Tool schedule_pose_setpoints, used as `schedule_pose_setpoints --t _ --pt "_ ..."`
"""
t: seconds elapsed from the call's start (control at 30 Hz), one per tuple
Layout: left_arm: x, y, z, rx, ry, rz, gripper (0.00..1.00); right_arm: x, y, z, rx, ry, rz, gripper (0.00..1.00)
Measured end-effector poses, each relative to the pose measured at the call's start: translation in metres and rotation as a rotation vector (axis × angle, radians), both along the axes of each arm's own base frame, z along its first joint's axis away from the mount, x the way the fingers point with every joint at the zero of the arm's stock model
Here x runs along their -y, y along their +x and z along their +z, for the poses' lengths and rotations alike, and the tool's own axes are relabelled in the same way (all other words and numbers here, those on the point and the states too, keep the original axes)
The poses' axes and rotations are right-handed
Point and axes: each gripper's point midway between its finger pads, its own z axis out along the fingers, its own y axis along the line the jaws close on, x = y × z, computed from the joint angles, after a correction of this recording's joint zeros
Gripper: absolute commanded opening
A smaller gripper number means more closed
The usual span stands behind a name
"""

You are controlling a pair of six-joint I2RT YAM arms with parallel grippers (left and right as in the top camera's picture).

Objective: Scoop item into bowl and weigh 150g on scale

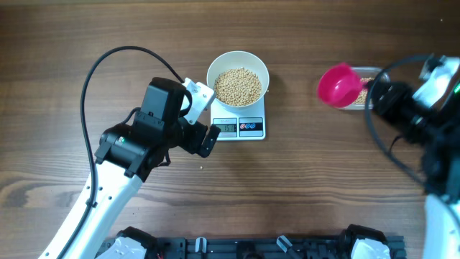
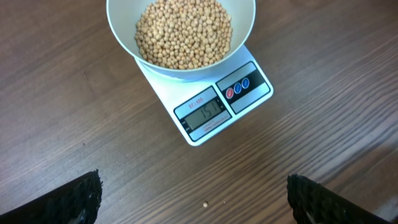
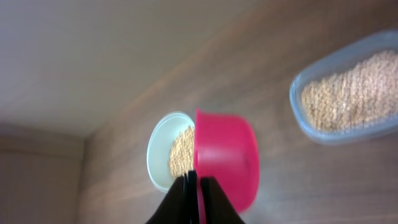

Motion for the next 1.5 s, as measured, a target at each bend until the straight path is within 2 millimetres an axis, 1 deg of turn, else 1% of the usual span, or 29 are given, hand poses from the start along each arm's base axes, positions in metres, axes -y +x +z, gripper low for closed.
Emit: schedule_pose_setpoints --t 0.03,0.07,0.1,0.2,0.27,0.3,0.33,0.37,0.4,0.47,0.5,0.53,0.57,0.6,0.63,0.7,0.73,0.77,0.87,0.9,0.97,1.0,1.07,1.2,1.23,1.27,1.37,1.43,1.5 --pt "0.0 0.0 0.0 -0.001 0.001 0.0 1.0 -0.001 -0.005 -0.024 -0.029 0.021 -0.01 0.04" --pt "0.0 0.0 0.0 0.0 0.0 0.0 1.0 -0.002 -0.015 -0.064 -0.093 0.054 -0.029 0.04" --pt "0.0 0.0 0.0 -0.002 0.001 0.0 1.0 -0.001 -0.023 -0.087 -0.111 0.075 -0.046 0.04" --pt "0.0 0.0 0.0 -0.001 0.0 0.0 1.0 0.005 -0.033 -0.119 -0.071 0.122 -0.089 0.04" --pt "0.0 0.0 0.0 0.0 0.0 0.0 1.0 0.009 -0.033 -0.126 -0.028 0.144 -0.099 0.04" --pt "0.0 0.0 0.0 0.0 0.0 0.0 1.0 0.013 -0.028 -0.122 0.016 0.146 -0.103 0.04" --pt "0.0 0.0 0.0 0.0 0.0 0.0 1.0 0.021 -0.02 -0.109 0.093 0.132 -0.112 0.04" --pt "0.0 0.0 0.0 0.0 0.0 0.0 1.0 0.03 -0.015 -0.1 0.136 0.121 -0.145 0.04" --pt "0.0 0.0 0.0 0.0 0.0 0.0 1.0 0.04 -0.014 -0.098 0.143 0.118 -0.191 0.04" --pt "0.0 0.0 0.0 0.0 0.0 0.001 1.0 0.065 -0.016 -0.107 0.101 0.129 -0.335 0.04" --pt "0.0 0.0 0.0 0.0 0.0 0.0 1.0 0.079 -0.015 -0.118 0.055 0.147 -0.42 0.04" --pt "0.0 0.0 0.0 0.0 0.0 0.0 1.0 0.087 -0.013 -0.129 0.013 0.168 -0.478 0.04" --pt "0.0 0.0 0.0 0.002 0.0 0.0 1.0 0.097 -0.008 -0.128 0.028 0.172 -0.516 0.04" --pt "0.0 0.0 0.0 -0.001 0.001 0.0 1.0 0.105 0.003 -0.124 0.058 0.177 -0.535 0.04" --pt "0.0 0.0 0.0 0.0 0.0 0.0 1.0 0.113 0.018 -0.119 0.105 0.183 -0.535 0.04" --pt "0.0 0.0 0.0 0.002 0.0 0.0 1.0 0.116 0.038 -0.127 0.13 0.22 -0.504 0.04" --pt "0.0 0.0 0.0 -0.002 0.001 0.001 1.0 0.116 0.044 -0.126 0.149 0.24 -0.494 0.04" --pt "0.0 0.0 0.0 0.0 0.0 0.0 1.0 0.117 0.051 -0.132 0.142 0.272 -0.487 0.04" --pt "0.0 0.0 0.0 0.0 0.0 0.0 1.0 0.115 0.055 -0.153 0.079 0.332 -0.493 0.04" --pt "0.0 0.0 0.0 0.0 0.0 0.0 1.0 0.115 0.056 -0.157 0.068 0.339 -0.496 0.09" --pt "0.0 0.0 0.0 0.0 0.0 0.0 1.0 0.115 0.056 -0.16 0.056 0.351 -0.503 0.24" --pt "0.0 0.0 0.0 0.0 0.0 0.0 1.0 0.115 0.055 -0.161 0.052 0.353 -0.505 0.41" --pt "0.0 0.0 0.0 0.0 0.0 0.0 1.0 0.115 0.055 -0.161 0.051 0.35 -0.502 0.5" --pt "0.0 0.0 0.0 0.0 0.0 0.0 1.0 0.112 0.056 -0.16 0.06 0.326 -0.471 0.8" --pt "0.0 0.0 0.0 0.0 0.0 0.0 1.0 0.111 0.056 -0.159 0.064 0.32 -0.461 0.95" --pt "0.0 0.0 0.0 0.0 0.0 0.0 1.0 0.11 0.056 -0.158 0.071 0.311 -0.447 1.0" --pt "0.0 0.0 0.0 -0.001 0.001 0.0 1.0 0.103 0.051 -0.142 0.109 0.264 -0.398 1.0" --pt "0.0 0.0 0.0 0.0 0.0 0.0 1.0 0.097 0.039 -0.144 0.057 0.241 -0.387 1.0" --pt "0.0 0.0 0.0 0.0 0.0 0.0 1.0 0.089 0.021 -0.146 -0.014 0.201 -0.37 1.0"
